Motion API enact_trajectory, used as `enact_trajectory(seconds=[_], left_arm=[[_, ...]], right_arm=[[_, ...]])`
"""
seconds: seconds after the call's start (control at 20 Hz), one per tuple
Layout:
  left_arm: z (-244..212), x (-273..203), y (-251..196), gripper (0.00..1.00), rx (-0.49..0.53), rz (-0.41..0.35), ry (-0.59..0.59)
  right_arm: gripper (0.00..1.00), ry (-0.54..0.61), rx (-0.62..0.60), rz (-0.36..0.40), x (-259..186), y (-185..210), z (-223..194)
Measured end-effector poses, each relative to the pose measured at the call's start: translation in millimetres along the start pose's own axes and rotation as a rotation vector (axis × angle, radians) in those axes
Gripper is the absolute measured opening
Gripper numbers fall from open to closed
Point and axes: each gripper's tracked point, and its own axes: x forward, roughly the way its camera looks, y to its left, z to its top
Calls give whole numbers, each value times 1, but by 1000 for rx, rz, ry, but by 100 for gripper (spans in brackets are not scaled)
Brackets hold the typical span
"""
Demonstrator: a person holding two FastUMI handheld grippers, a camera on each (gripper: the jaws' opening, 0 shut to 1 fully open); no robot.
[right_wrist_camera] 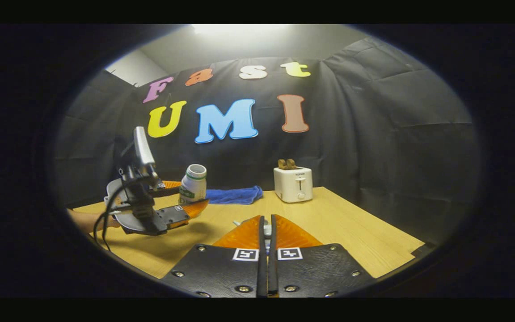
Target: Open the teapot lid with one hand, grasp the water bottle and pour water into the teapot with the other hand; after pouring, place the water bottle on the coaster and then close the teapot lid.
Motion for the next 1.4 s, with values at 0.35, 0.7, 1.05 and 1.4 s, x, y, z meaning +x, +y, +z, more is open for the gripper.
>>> enact_trajectory(seconds=[0.35, 0.7, 1.05, 1.4], left_arm=[[-1, -31, 59, 82, -321, 54, -22], [-17, -62, 95, 82, -439, 109, -16], [-48, -65, 133, 82, -479, 173, 21], [-77, -53, 159, 82, -492, 210, 59]], right_arm=[[1, 14, -9, 36, 49, 23, 4], [1, 67, -15, 23, 89, 27, -11], [1, 111, -19, -12, 111, 21, -30], [1, 138, -24, -39, 124, 15, -46]])
